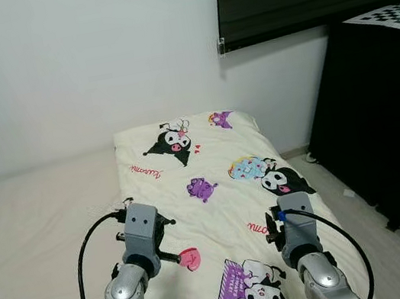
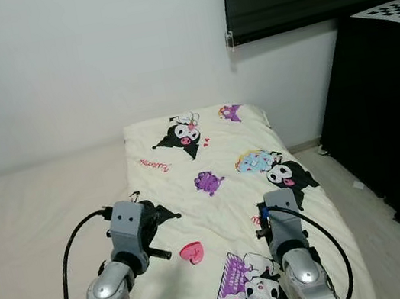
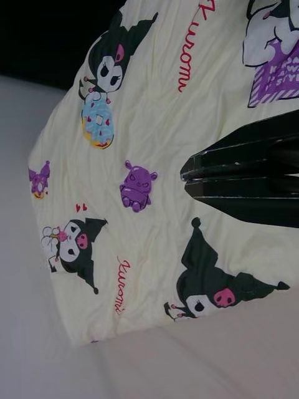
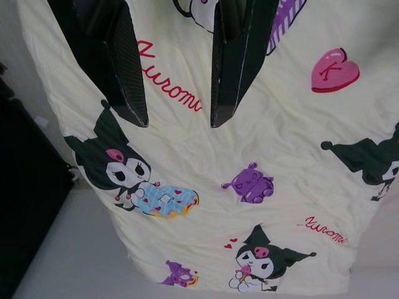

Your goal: Clean up the room

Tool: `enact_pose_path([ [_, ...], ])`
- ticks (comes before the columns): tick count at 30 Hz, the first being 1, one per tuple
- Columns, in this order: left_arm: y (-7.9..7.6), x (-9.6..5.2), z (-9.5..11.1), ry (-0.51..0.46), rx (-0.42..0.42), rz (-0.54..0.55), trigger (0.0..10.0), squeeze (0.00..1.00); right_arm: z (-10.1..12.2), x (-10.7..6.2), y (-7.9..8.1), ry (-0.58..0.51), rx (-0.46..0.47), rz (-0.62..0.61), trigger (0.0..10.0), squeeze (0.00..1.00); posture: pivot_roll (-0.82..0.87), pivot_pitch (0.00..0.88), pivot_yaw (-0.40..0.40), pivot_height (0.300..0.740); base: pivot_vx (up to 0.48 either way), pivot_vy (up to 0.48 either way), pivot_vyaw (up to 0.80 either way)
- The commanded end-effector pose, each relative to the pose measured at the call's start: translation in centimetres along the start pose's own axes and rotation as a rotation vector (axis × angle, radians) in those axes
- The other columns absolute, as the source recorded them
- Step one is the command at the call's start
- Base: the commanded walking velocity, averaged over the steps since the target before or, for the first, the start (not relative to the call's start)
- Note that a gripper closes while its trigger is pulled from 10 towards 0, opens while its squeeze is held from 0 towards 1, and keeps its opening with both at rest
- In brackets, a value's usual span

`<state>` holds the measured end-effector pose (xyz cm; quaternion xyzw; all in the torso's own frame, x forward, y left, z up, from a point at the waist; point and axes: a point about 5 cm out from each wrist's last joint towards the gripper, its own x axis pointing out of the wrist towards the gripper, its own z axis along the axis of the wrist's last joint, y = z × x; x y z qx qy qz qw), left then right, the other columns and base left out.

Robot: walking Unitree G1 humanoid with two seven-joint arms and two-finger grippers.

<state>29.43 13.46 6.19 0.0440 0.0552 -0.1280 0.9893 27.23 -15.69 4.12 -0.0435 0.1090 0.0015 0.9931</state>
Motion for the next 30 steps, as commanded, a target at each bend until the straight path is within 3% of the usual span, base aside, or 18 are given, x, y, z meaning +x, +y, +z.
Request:
enact_pose_path([
  [1, 0.0, 0.0, -0.5, 0.027, -0.024, 0.015, 10.0, 0.00, 0.1, 0.2, 0.3, -0.008, 0.013, 0.008, 10.0, 0.00, -0.04, 0.005, -0.022, 0.740, 0.000, 0.000, 0.00],
  [7, -0.2, 0.2, 0.0, 0.005, -0.020, 0.011, 10.0, 0.00, 0.4, 0.3, 0.6, -0.025, 0.021, 0.036, 10.0, 0.00, -0.04, 0.004, -0.026, 0.740, 0.000, 0.000, 0.00],
  [13, -0.5, 0.3, 0.3, -0.008, -0.010, 0.009, 10.0, 0.00, 0.8, 0.5, 0.9, -0.037, -0.037, 0.078, 10.0, 0.00, -0.05, 0.004, -0.029, 0.740, 0.000, 0.000, 0.00],
  [16, -0.7, 0.3, 0.6, -0.021, -0.009, 0.004, 10.0, 0.00, 1.1, 0.4, 1.4, -0.052, -0.083, 0.117, 10.0, 0.00, -0.05, 0.003, -0.030, 0.740, 0.000, -0.480, 0.80],
  [27, -0.2, 0.3, 0.9, -0.023, -0.017, 0.030, 10.0, 0.00, 1.3, 0.7, 1.8, -0.054, -0.068, 0.138, 10.0, 0.00, -0.04, 0.003, -0.045, 0.740, 0.000, -0.480, 0.80],
  [30, -0.2, 0.3, 1.0, -0.029, -0.015, 0.034, 10.0, 0.00, 1.4, 0.8, 1.7, -0.056, -0.062, 0.139, 10.0, 0.00, -0.04, 0.003, -0.045, 0.740, 0.000, 0.000, 0.80],
])
